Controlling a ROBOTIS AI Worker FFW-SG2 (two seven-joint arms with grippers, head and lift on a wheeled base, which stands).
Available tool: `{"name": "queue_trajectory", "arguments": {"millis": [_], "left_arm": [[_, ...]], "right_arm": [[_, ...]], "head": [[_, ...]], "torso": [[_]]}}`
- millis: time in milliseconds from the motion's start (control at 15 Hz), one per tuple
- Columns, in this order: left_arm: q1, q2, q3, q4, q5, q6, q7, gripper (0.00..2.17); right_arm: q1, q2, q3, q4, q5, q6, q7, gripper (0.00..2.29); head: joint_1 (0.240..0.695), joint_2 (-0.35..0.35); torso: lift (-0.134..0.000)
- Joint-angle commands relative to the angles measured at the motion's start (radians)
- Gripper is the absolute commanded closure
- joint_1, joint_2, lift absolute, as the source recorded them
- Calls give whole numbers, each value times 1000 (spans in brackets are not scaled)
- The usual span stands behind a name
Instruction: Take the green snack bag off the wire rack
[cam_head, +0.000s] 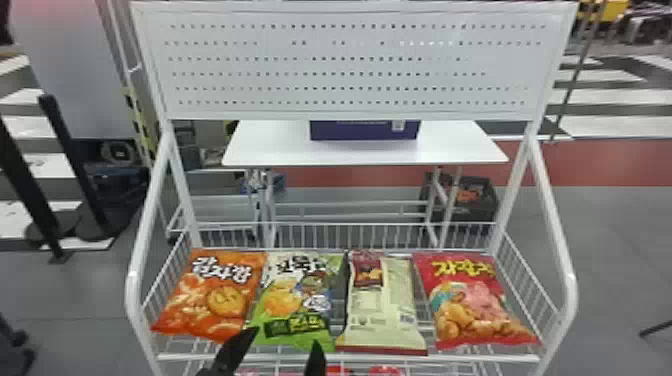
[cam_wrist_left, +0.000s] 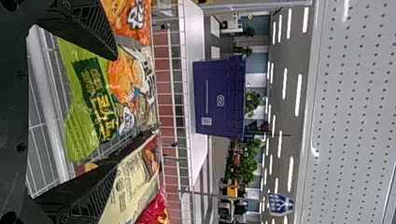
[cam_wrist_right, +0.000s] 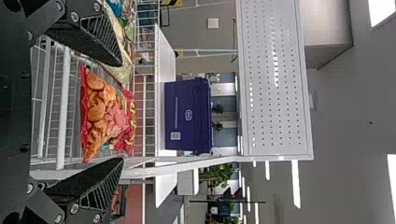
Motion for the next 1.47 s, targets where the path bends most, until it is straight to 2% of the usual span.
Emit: {"name": "queue_trajectory", "arguments": {"millis": [0, 333, 667, 800, 933, 1000, 1133, 1267, 1400], "left_arm": [[-84, -36, -59, 68, -25, 15, 1, 83], [-274, -76, -97, 255, -20, 104, 26, 83], [-344, -76, -65, 378, 5, 107, 23, 107], [-348, -76, -43, 389, 11, 111, 15, 414], [-344, -75, -40, 384, 24, 120, 26, 1501], [-338, -72, -39, 375, 35, 126, 26, 1750], [-317, -65, -40, 321, 40, 138, 18, 1794], [-266, -59, -37, 206, 41, 138, 17, 1794], [-199, -22, -37, 83, 52, 138, 14, 1791]], "right_arm": [[1, 2, 5, -5, 0, -2, 0, 174], [5, 0, 0, -2, 0, -2, 0, 174], [13, 0, -6, -5, 0, -2, 0, 174], [13, 0, -7, -5, 2, -2, 0, 174], [13, 0, -9, -3, -1, -2, 0, 174], [11, 0, -9, -2, -3, 1, 0, 174], [7, 0, -10, 2, -3, 4, 0, 174], [4, 0, -15, 6, -4, 4, 0, 174], [-2, 0, -16, 9, -6, 7, 0, 174]], "head": [[499, 0], [499, 0], [499, 0], [499, 0], [499, 0], [499, 0], [499, 0], [499, 0], [499, 0]], "torso": [[0], [0], [0], [0], [0], [0], [0], [0], [0]]}}
